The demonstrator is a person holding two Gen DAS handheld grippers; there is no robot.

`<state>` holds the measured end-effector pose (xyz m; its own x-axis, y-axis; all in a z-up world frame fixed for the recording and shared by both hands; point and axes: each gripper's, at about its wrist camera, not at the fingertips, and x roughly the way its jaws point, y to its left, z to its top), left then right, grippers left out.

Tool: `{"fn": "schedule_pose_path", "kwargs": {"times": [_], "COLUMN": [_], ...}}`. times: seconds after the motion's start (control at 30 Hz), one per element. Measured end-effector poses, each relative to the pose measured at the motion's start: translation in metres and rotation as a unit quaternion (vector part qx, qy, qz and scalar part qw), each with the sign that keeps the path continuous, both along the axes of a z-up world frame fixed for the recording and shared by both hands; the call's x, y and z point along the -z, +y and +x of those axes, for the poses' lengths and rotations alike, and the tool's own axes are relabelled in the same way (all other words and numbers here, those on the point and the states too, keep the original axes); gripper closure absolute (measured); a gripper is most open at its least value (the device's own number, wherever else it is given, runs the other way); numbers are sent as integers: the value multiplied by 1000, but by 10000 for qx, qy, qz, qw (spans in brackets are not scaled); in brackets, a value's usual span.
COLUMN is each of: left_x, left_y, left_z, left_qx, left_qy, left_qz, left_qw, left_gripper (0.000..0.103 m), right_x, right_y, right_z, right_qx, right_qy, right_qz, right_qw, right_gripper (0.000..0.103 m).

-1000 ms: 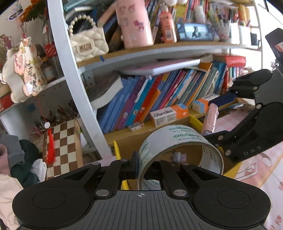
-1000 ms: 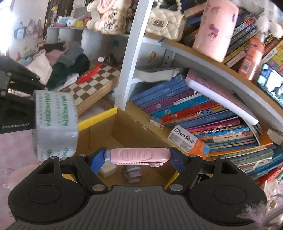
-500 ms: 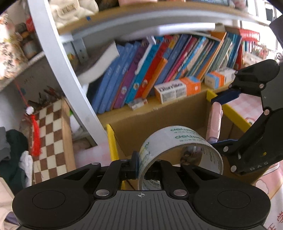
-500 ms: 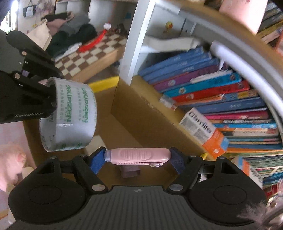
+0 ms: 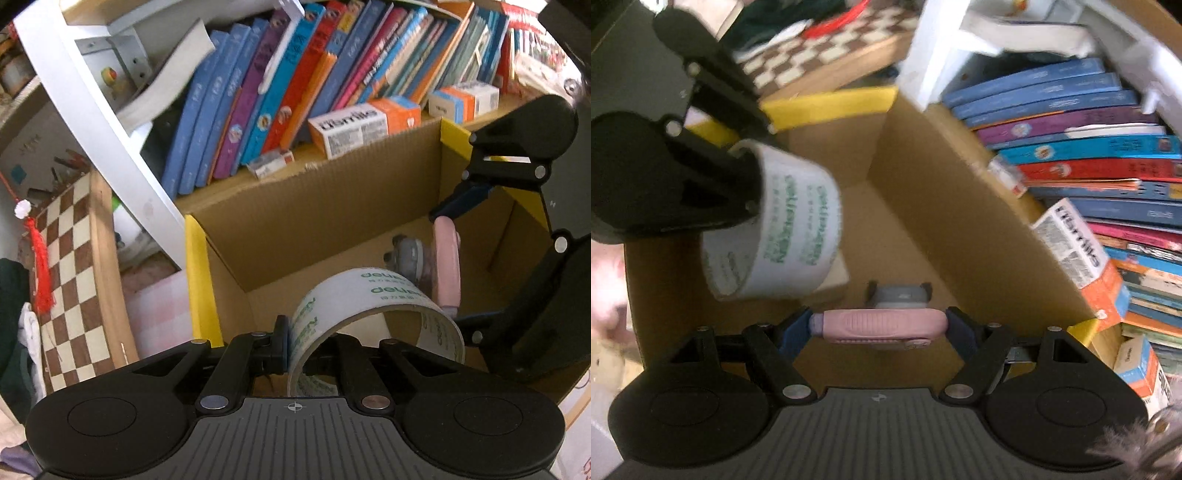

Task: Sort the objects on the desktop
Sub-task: 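Open both grippers to drop the tape roll and stapler into the box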

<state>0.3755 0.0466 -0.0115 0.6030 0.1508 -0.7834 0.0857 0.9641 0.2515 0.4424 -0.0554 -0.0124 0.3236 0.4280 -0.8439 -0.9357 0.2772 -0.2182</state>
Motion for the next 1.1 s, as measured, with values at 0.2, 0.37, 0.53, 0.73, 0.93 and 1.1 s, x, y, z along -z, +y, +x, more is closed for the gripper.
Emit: {"fn": "schedule_pose_path", "kwargs": {"times": [0.2,0.37,0.53,0.73,0.93,1.1], "left_x": [7,9,12,16,13,-2], "left_y": [-4,-3,-4,-8,-19,-18], "left_z": [3,5,6,7,3,-4], "left_qx": [95,75,99,206,427,377], "left_qy": [147,219,254,327,265,1], "left_qz": [27,55,53,68,186,223], "left_qw": [9998,9997,9996,9992,9986,9990], "left_gripper": [94,92,91,82,46,29], "right_x": [6,8,7,7,2,-11], "right_y": [9,9,9,9,6,-5], "right_z": [-4,-5,-6,-7,-5,-9], "right_qx": [-199,-194,-172,-119,72,220], "right_qy": [-21,-6,-24,-58,-46,-111], "right_qz": [-314,-310,-312,-329,-184,-72], "right_qw": [9993,9993,9994,9994,9998,9997], "right_gripper": [27,27,27,26,18,18]}}
